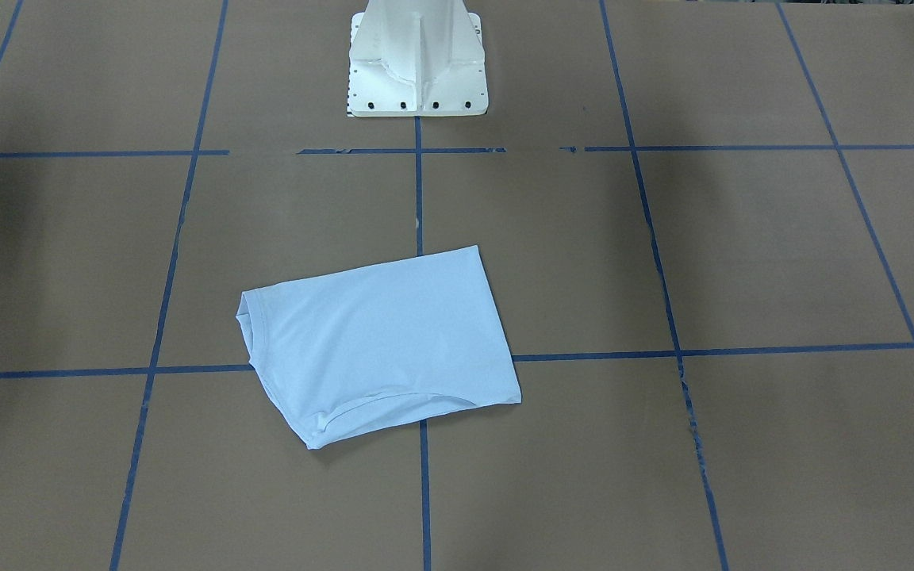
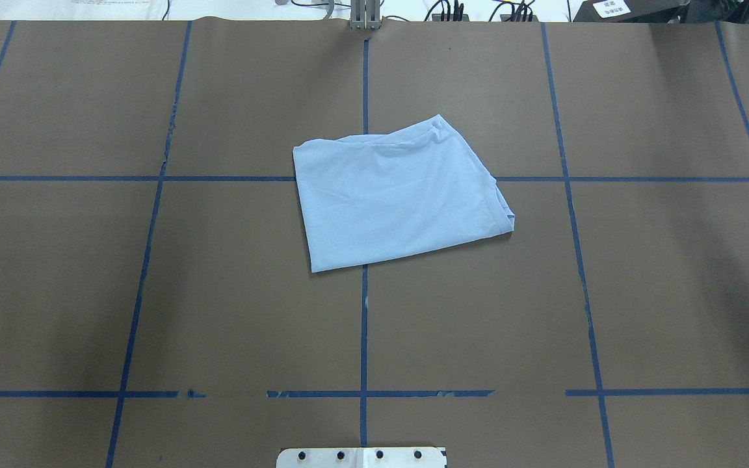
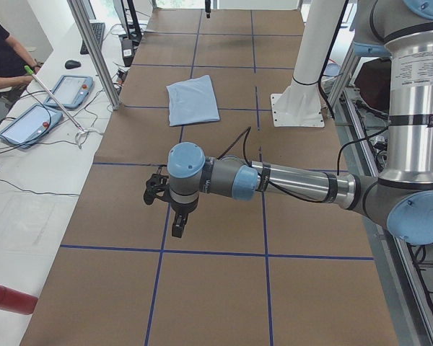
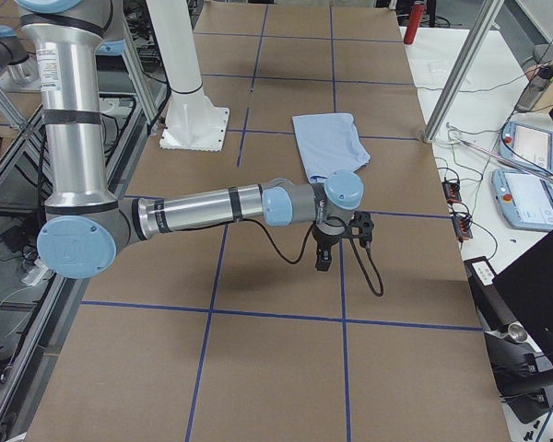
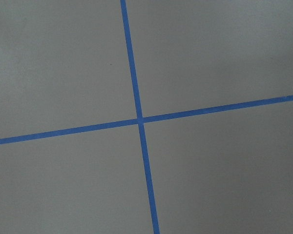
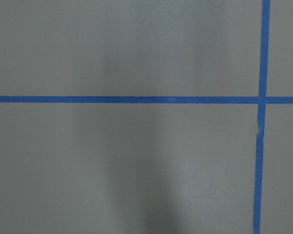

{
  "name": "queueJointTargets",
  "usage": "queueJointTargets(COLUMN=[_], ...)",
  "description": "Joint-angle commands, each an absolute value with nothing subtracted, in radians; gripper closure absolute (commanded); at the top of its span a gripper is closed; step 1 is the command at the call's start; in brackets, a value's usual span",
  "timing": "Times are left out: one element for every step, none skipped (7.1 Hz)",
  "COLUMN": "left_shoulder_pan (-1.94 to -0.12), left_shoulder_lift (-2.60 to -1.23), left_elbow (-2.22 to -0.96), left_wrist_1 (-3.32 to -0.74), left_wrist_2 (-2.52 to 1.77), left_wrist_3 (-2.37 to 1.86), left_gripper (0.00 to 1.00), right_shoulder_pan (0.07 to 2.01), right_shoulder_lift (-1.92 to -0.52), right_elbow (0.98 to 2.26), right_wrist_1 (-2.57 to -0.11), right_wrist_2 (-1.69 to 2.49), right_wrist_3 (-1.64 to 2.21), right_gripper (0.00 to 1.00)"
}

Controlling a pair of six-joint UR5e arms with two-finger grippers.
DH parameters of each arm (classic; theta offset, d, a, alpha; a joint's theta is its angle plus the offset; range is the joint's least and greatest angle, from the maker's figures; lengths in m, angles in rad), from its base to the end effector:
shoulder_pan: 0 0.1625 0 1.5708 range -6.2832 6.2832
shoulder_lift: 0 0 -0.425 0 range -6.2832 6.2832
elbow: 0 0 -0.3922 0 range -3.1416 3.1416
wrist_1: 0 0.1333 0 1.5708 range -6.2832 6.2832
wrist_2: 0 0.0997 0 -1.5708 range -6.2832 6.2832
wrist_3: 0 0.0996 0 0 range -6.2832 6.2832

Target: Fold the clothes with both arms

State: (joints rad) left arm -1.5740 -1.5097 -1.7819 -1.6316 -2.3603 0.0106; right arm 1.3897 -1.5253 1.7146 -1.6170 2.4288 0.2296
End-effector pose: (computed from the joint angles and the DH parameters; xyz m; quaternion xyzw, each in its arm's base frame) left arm -0.0641 -0.4738 0.5758 0.0998 0.3818 0.0439 0.9178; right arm -0.0353 -0.5145 0.5635 -0.0210 -0.4194 -0.0077 0.9075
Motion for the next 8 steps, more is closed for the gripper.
queueJointTargets(left_shoulder_pan=[-1.54,-1.534,-1.534,-1.534,-1.534,-1.534,-1.531,-1.531], left_shoulder_lift=[-1.511,-1.512,-1.513,-1.511,-1.511,-1.509,-1.522,-1.526], left_elbow=[-1.804,-1.812,-1.812,-1.813,-1.801,-1.81,-1.81,-1.807], left_wrist_1=[-1.632,-1.635,-1.634,-1.629,-1.629,-1.628,-1.631,-1.632], left_wrist_2=[-2.361,-2.365,-2.365,-2.367,-2.365,-2.365,-2.361,-2.356], left_wrist_3=[0.011,0.011,0.011,0.011,0.011,0.011,0.011,0.011], left_gripper=[0.0,0.0,0.0,0.0,0.0,0.0,0.0,0.0], right_shoulder_pan=[1.388,1.388,1.388,1.388,1.388,1.388,1.388,1.388], right_shoulder_lift=[-1.493,-1.461,-1.457,-1.457,-1.457,-1.457,-1.456,-1.456], right_elbow=[1.674,1.633,1.631,1.641,1.646,1.651,1.654,1.657], right_wrist_1=[-1.615,-1.617,-1.615,-1.615,-1.615,-1.615,-1.614,-1.614], right_wrist_2=[2.43,2.43,2.433,2.434,2.436,2.437,2.436,2.436], right_wrist_3=[0.23,0.23,0.23,0.23,0.229,0.229,0.229,0.229], right_gripper=[0.0,0.0,0.0,0.0,0.0,0.0,0.0,0.0])
